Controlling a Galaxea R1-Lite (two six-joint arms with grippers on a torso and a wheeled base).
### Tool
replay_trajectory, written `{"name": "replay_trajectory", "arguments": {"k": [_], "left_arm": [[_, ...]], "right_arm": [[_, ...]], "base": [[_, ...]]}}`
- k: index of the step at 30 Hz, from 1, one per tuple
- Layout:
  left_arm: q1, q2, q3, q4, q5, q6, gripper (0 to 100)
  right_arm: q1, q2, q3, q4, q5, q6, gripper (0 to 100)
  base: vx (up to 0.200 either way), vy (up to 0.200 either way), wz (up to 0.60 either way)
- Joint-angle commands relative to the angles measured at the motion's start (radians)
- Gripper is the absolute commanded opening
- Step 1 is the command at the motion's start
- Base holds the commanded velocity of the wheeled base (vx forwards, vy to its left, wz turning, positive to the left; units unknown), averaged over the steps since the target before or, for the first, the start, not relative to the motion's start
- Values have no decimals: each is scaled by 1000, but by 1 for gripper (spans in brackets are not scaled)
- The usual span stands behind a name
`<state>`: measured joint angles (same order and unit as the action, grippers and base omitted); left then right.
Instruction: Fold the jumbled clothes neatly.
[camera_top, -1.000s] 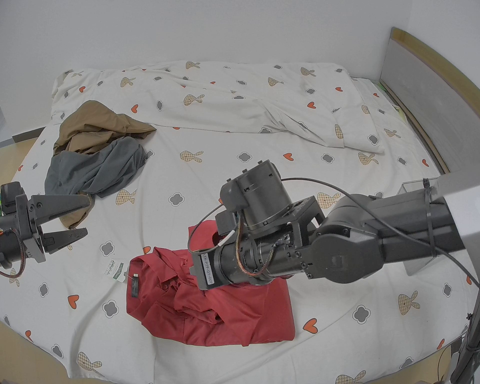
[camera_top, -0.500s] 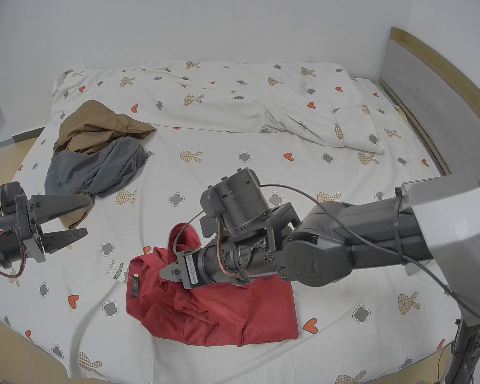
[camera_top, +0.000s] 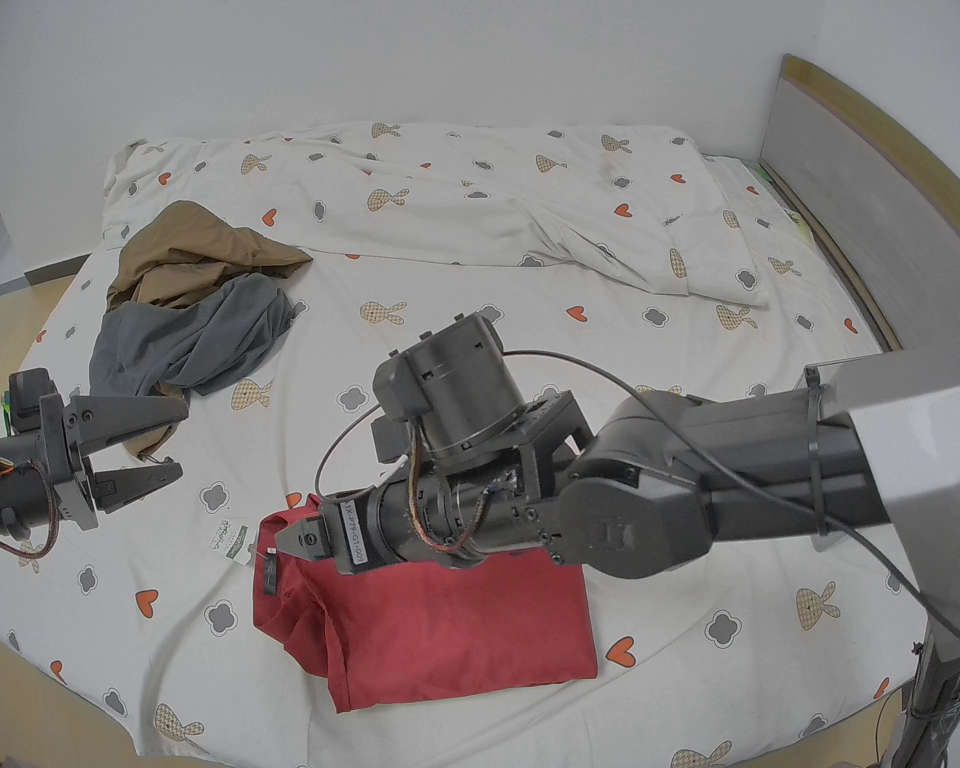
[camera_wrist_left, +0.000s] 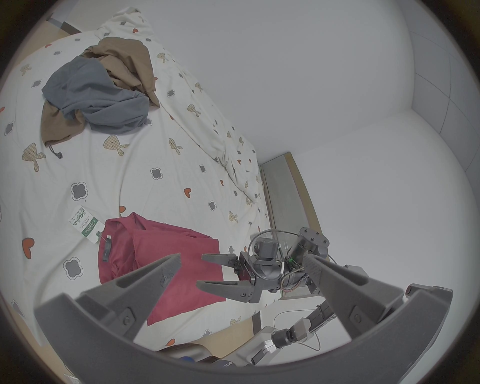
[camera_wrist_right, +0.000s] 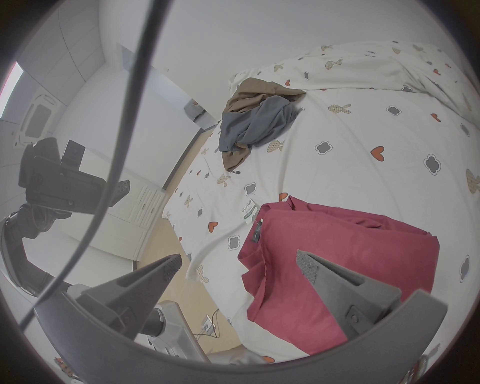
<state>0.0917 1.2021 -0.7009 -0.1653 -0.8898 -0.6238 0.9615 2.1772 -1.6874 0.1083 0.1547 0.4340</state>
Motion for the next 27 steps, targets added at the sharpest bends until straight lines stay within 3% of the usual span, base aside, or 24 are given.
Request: {"name": "replay_trajectory", "arguments": {"k": [1,4,5,6,7,9,10,13,19,20,23,27], "left_arm": [[-27,53,14,0,2,4,100],[-35,114,35,0,2,32,100],[-41,189,77,0,2,98,100],[-41,189,77,0,2,98,100],[-44,289,119,-11,2,194,100],[-44,289,119,-11,2,194,100],[-24,530,167,-125,3,418,100],[-4,717,205,-304,3,523,100],[-32,875,228,-490,2,529,100],[-59,919,227,-530,2,530,100],[-92,953,219,-588,3,526,100],[-119,950,184,-592,5,500,100]], "right_arm": [[-24,-51,86,-1,-1,6,100],[-56,-93,150,-6,2,11,100],[-87,-134,210,-12,2,11,100],[-87,-134,210,-12,2,11,100],[-124,-189,270,-13,8,11,100],[-124,-189,270,-13,8,11,100],[-194,-294,384,-19,16,11,100],[-251,-405,492,-21,32,8,100],[-365,-602,638,-25,149,-1,100],[-428,-665,678,-53,215,-1,100],[-526,-737,735,-121,289,2,100],[-606,-794,772,-174,338,9,100]], "base": [[0,0,0],[0,0,0],[0,0,0],[0,0,0],[0,0,0],[0,0,0],[0,0,0],[0,0,0],[0,0,0],[0,0,0],[0,0,0],[0,0,0]]}}
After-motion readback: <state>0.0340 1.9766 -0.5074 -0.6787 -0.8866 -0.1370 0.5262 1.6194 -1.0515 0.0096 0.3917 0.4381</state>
